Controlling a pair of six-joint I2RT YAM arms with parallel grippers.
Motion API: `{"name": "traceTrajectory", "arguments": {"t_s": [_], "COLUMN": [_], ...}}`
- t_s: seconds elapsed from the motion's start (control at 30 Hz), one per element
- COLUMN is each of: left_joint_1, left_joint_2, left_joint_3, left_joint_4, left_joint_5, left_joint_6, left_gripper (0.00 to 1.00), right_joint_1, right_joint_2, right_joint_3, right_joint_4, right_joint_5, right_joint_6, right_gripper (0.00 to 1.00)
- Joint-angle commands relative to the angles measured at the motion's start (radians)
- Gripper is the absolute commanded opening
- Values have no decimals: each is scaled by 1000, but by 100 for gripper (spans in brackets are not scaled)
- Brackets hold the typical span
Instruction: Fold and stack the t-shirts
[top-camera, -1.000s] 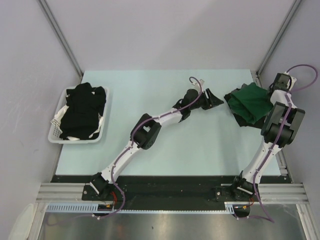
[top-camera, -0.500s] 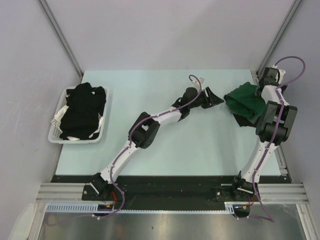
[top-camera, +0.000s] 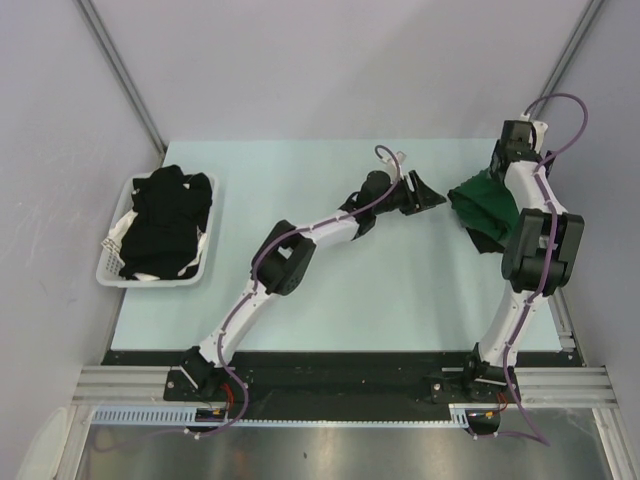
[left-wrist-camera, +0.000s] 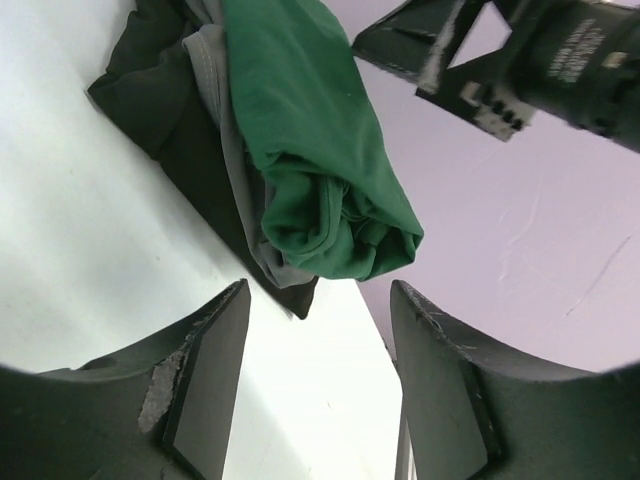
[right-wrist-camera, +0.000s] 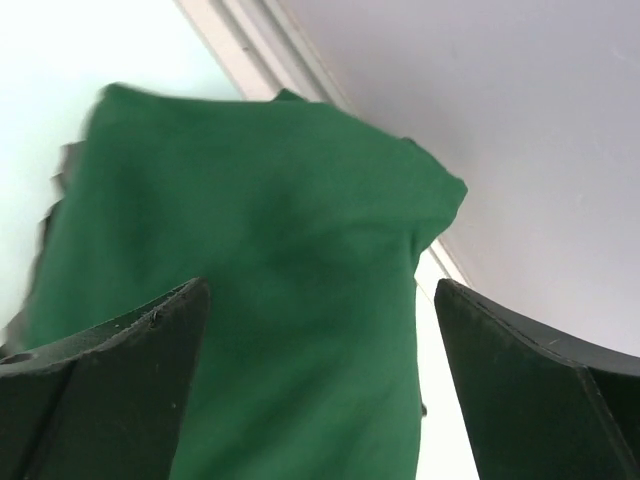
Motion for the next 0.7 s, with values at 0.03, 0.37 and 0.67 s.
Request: {"name": "traceTrajectory", "arguments": {"t_s": [0.03, 0.37, 0.67], "left_joint_1": [18, 31, 69], "left_joint_2": [-131, -177, -286], "left_joint_3": [-27, -44, -154], "left_joint_4": [48, 28, 8], "left_joint_5": [40, 67, 122], "left_joint_6": [34, 56, 90], "left_gripper": [68, 100, 100], "right_joint_1": [25, 75, 49], "right_joint_2": [-91, -142, -70], "right_joint_3": [28, -160, -151], "right_joint_4": [-78, -78, -165], "right_joint_5": [24, 56, -30], "right_joint_6": [62, 96, 184], "right_gripper": [100, 100, 100]}}
